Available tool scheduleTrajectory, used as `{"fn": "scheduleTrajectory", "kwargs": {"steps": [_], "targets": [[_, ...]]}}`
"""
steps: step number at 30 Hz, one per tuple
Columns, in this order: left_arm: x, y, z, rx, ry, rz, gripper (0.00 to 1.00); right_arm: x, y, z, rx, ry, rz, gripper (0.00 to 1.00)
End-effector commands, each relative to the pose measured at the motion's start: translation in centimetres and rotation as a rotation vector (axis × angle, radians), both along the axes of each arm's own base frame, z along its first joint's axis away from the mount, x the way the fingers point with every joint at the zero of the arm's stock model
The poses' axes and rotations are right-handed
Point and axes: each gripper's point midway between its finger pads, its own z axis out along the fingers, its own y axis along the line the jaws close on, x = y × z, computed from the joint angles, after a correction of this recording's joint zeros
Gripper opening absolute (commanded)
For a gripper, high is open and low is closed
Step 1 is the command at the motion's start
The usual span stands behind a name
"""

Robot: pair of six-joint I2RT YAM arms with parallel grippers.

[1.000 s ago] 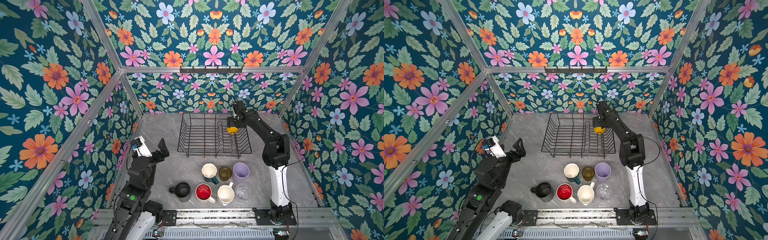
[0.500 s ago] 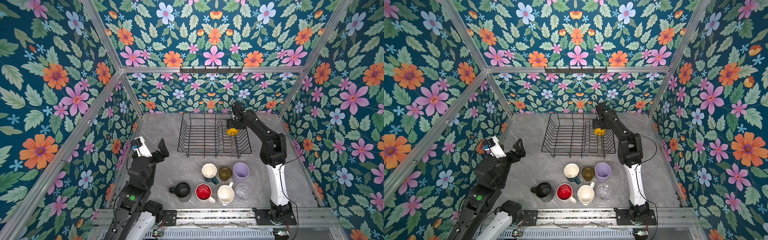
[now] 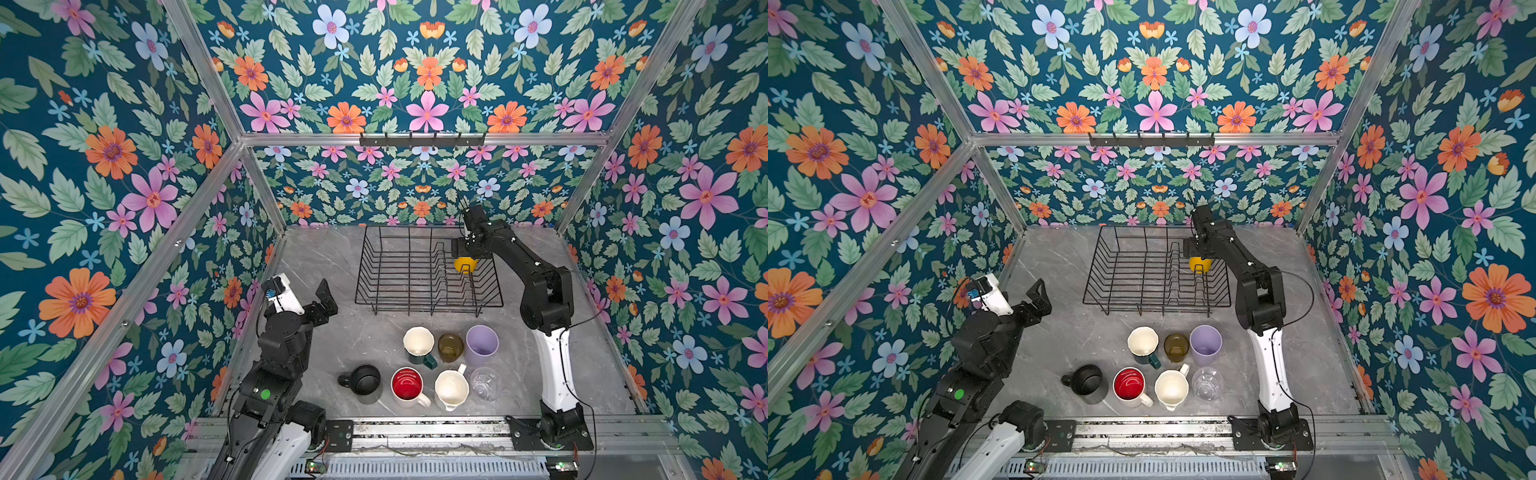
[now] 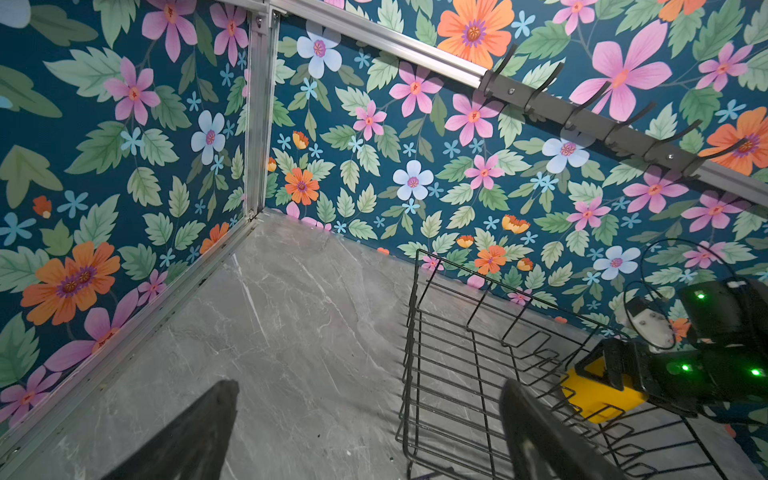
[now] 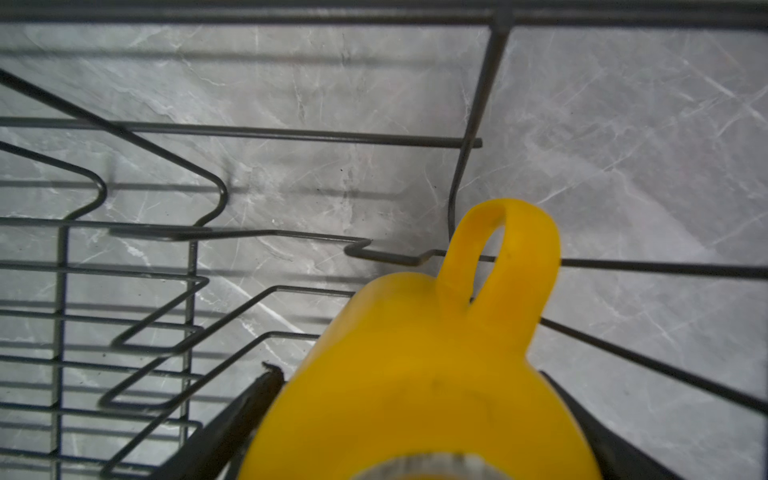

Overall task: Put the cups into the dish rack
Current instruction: 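Lower the yellow mug upside down into the rack slots with the right gripper, then open and raise the right gripper while the left arm moves toward the black mug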

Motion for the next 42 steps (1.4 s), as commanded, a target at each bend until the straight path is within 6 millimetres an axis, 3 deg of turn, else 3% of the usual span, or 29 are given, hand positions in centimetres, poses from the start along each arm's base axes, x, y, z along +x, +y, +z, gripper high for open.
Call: {"fn": "scheduleTrajectory", "kwargs": {"steps": [1,7,12,19,24,28,32,42], "targets": [[0.1,0.4,-0.1,-0.029,0.007,0.027,1.00,0.2,0.1,1.4,0.011,-0.032,-0.005,0.97],[0.1,0.2,-1.0,-0.027,0.055,0.024,1.00,-0.1,-0.2,3.3,0.009,-0.061,-0.003,0.99],[-0.3,-0.5,-1.7,0.005,0.136,-0.026,0.97,-1.2,-0.4,6.4,0.029,-0.121,0.002,0.99],[-1.3,-4.1,-4.2,0.093,0.360,-0.265,0.91,-5.4,-0.8,10.3,0.100,-0.187,0.028,0.99],[-2.4,-6.8,-3.4,0.092,0.405,-0.442,0.90,-8.7,-0.6,11.9,0.175,-0.215,0.054,0.99],[-3.2,-8.5,-4.5,0.079,0.491,-0.549,0.87,-11.2,-0.5,13.4,0.236,-0.242,0.064,0.99],[-3.7,-10.0,-6.2,0.028,0.578,-0.625,0.82,-12.9,-0.7,13.9,0.268,-0.258,0.067,0.99],[-6.4,-9.3,-9.6,0.039,0.781,-0.623,0.77,-15.1,-1.1,14.4,0.301,-0.280,0.063,0.99]]}}
